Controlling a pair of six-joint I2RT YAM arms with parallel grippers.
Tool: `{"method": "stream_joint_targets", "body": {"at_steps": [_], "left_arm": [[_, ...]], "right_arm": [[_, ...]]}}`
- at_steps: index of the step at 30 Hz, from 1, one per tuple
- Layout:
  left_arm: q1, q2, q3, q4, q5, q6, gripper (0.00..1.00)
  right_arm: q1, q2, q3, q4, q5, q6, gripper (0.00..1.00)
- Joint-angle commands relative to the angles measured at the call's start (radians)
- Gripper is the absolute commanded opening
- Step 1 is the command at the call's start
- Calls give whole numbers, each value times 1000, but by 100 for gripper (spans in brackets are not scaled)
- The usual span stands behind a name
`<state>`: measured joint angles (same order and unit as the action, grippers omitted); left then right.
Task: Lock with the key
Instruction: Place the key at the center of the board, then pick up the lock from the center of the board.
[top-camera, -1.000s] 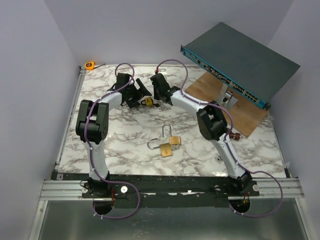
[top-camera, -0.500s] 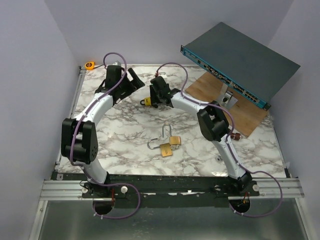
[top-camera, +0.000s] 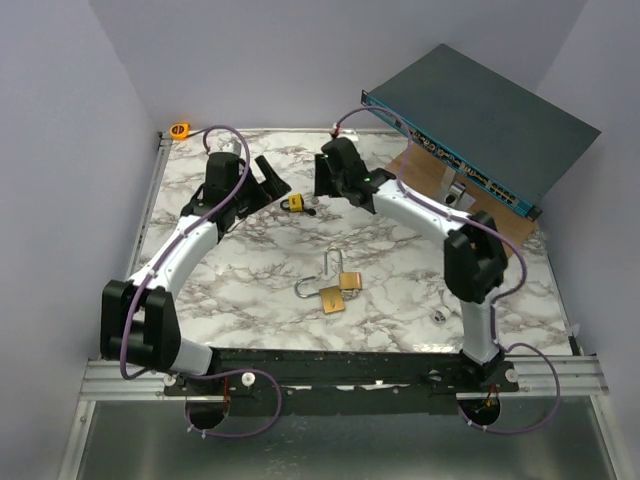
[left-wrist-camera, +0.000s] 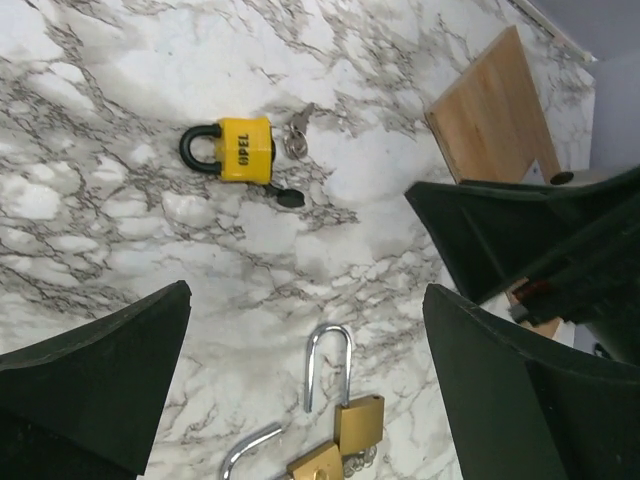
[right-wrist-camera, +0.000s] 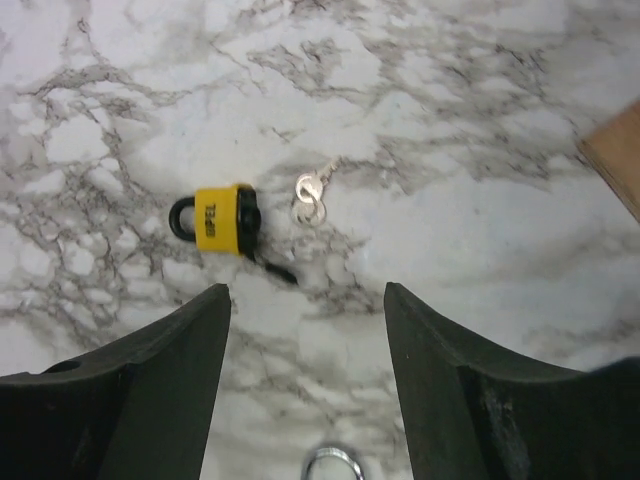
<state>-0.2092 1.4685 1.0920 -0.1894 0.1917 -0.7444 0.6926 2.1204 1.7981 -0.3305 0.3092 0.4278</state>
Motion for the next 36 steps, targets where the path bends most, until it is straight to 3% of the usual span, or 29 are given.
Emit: {"method": "stream_joint_targets", "body": {"at_steps": [1,7,11,14,23,36], "left_arm": [[-47,-139,-106,15,5,10,98],[-112,-259,-235,10,18,30,98],[-147,-315,-298,28,30,22,98],[-156,-338,-322,26,35,19,98],[-159,-351,-389,47,40,3,98],[-159,-300,-396,97,46,1,98]], "right_arm": [[27,-218,-247,-34,7,61,65],[49,-498,-617,-23,-11,112,57],[57,-529,-748,32,-14,106,53],[68,-487,-750,48,-38,109,47],[153,-342,-681,65,-16,117,45],[172,-237,-657,71,22,152,24]]}}
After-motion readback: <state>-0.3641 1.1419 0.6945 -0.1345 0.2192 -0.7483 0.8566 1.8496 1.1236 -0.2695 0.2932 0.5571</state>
